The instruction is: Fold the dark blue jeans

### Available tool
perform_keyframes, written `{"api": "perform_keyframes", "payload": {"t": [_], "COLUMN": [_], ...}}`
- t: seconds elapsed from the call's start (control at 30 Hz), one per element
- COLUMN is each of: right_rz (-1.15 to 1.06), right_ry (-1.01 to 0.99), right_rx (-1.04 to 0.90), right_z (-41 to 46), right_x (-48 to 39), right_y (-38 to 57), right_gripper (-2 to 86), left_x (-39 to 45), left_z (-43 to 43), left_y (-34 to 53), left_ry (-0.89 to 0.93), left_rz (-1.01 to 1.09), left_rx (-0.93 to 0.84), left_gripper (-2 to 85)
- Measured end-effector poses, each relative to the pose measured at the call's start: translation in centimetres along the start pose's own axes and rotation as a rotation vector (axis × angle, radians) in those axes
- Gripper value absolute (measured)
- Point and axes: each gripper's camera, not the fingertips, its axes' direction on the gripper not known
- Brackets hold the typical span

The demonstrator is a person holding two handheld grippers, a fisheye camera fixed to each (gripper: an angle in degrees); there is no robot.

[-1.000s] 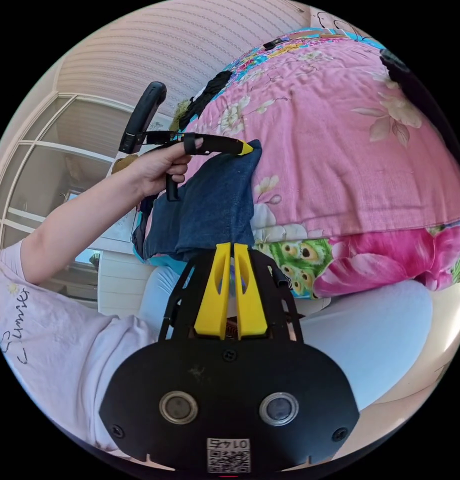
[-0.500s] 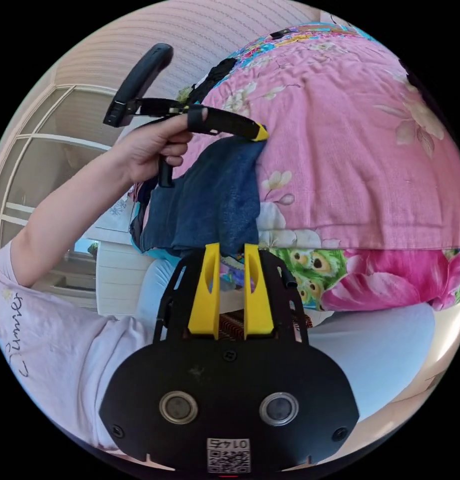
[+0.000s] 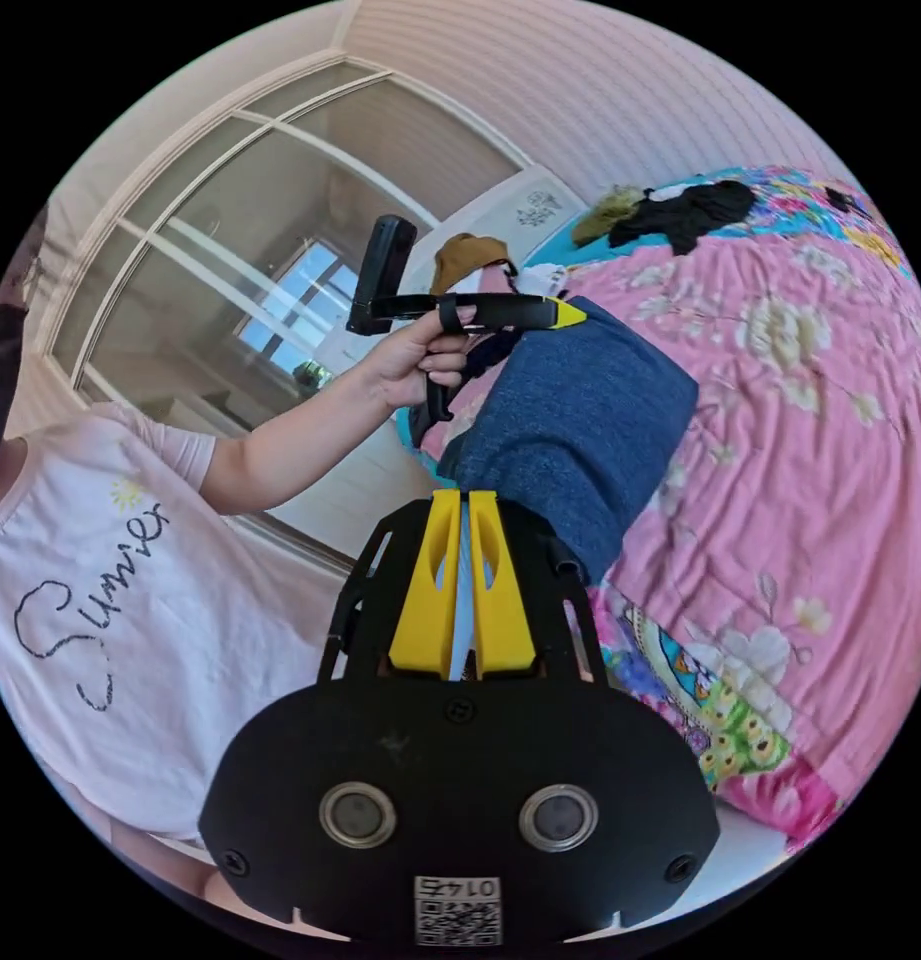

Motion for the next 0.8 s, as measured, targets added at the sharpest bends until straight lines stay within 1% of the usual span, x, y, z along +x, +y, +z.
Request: {"api": "perform_keyframes", "payload": {"t": [0.07,0.17,0.23,0.27,0.3,0.33,0.37,0.4,0.5,0.53,0.6,0.7,0.77,0.8], "right_rz": [-0.1,-0.242,-0.261,-0.259,-0.249,-0.249,-0.272,-0.296,-0.296,-0.277,-0.159,-0.027,-0.004,-0.032], "right_ry": [-0.048,-0.06,-0.05,-0.053,-0.087,-0.117,-0.164,-0.137,0.01,0.033,0.121,0.185,0.192,0.202], "right_rx": [-0.058,-0.135,-0.161,-0.219,-0.317,-0.356,-0.395,-0.399,-0.395,-0.385,-0.348,-0.297,-0.281,-0.276], "right_z": [4.1,11.9,17.2,21.1,24.7,26.1,27.9,28.7,28.7,28.4,27.1,26.4,27.0,28.0], "right_x": [-2.5,-6.7,-8.3,-9.0,-9.4,-9.8,-10.5,-11.2,-10.5,-10.0,-7.4,-4.6,-4.1,-4.3], "right_y": [-3.0,-8.1,-10.9,-12.2,-13.0,-13.1,-13.0,-12.4,-10.9,-10.7,-9.8,-9.2,-9.9,-11.0], "right_gripper": [0.5,0.7,0.9,1.0,1.1,1.1,1.0,0.8,0.3,0.2,0.0,-0.2,-0.2,-0.3], "left_x": [-3.0,-7.8,-11.3,-13.9,-16.1,-17.0,-18.4,-19.0,-18.6,-18.4,-16.7,-13.9,-12.0,-10.8], "left_z": [-4.3,-10.5,-12.5,-13.5,-14.6,-15.2,-16.2,-17.0,-17.8,-17.8,-17.4,-16.7,-16.1,-15.6], "left_y": [1.9,4.2,5.2,6.2,7.7,8.5,10.3,11.9,15.5,16.0,17.7,18.7,19.1,19.2], "left_ry": [-0.014,-0.119,-0.215,-0.285,-0.306,-0.293,-0.233,-0.189,-0.196,-0.186,-0.163,-0.162,-0.129,-0.115], "left_rz": [-0.063,-0.144,-0.214,-0.322,-0.411,-0.446,-0.494,-0.513,-0.509,-0.504,-0.473,-0.423,-0.377,-0.351], "left_rx": [0.068,0.153,0.143,0.115,0.117,0.128,0.159,0.182,0.179,0.173,0.161,0.144,0.151,0.135], "left_gripper": [3.8,4.2,4.7,4.4,4.3,4.3,4.3,4.4,4.7,4.8,5.2,5.6,5.5,5.3]}}
